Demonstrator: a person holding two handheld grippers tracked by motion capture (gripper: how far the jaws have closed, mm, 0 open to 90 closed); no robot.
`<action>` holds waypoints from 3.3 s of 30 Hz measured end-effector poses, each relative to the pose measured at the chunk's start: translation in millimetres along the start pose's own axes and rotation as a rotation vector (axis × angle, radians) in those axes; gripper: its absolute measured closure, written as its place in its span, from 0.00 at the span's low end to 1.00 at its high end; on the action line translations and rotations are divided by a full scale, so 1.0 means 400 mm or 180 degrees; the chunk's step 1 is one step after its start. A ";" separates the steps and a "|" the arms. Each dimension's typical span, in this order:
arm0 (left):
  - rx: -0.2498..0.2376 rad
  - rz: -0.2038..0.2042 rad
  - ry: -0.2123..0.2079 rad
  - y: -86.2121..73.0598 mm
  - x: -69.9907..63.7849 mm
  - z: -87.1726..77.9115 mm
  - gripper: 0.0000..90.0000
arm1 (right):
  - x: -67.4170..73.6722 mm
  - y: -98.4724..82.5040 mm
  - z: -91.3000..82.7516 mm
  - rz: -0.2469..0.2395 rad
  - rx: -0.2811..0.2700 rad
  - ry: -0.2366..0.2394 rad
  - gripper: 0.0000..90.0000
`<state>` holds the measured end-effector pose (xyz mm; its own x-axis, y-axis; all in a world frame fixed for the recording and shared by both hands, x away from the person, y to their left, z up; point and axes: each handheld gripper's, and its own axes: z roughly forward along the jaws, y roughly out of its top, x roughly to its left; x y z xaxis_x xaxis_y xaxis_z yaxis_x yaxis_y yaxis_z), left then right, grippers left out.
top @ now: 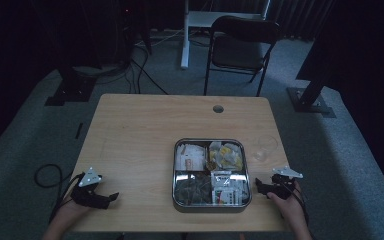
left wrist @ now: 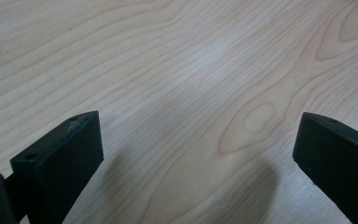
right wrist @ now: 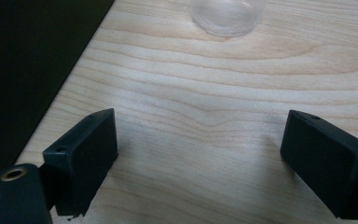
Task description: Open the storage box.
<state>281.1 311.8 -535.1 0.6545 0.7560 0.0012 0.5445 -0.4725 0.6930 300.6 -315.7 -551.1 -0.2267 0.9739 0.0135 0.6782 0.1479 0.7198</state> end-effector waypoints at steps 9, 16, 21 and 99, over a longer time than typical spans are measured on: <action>-0.0016 0.0105 -0.0144 0.055 -0.023 0.011 0.02 | 0.000 0.000 0.000 -0.0003 0.0000 0.0002 0.11; -0.0052 0.0226 -0.0241 0.101 -0.050 0.023 0.02 | -0.001 0.000 0.000 -0.0008 0.0001 0.0009 0.11; -0.0127 0.0309 -0.0336 0.136 -0.071 0.027 0.02 | -0.001 0.000 0.001 -0.0008 0.0001 0.0010 0.11; -0.0326 0.1125 -0.1268 0.491 -0.364 0.232 0.05 | -0.001 0.000 0.001 -0.0008 -0.0001 0.0011 0.11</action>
<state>341.6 66.8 -466.0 0.9475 0.3194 -0.0127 0.2143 -0.6053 0.7666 301.0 -316.1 -551.2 -0.2307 0.9729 0.0141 0.6775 0.1502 0.7201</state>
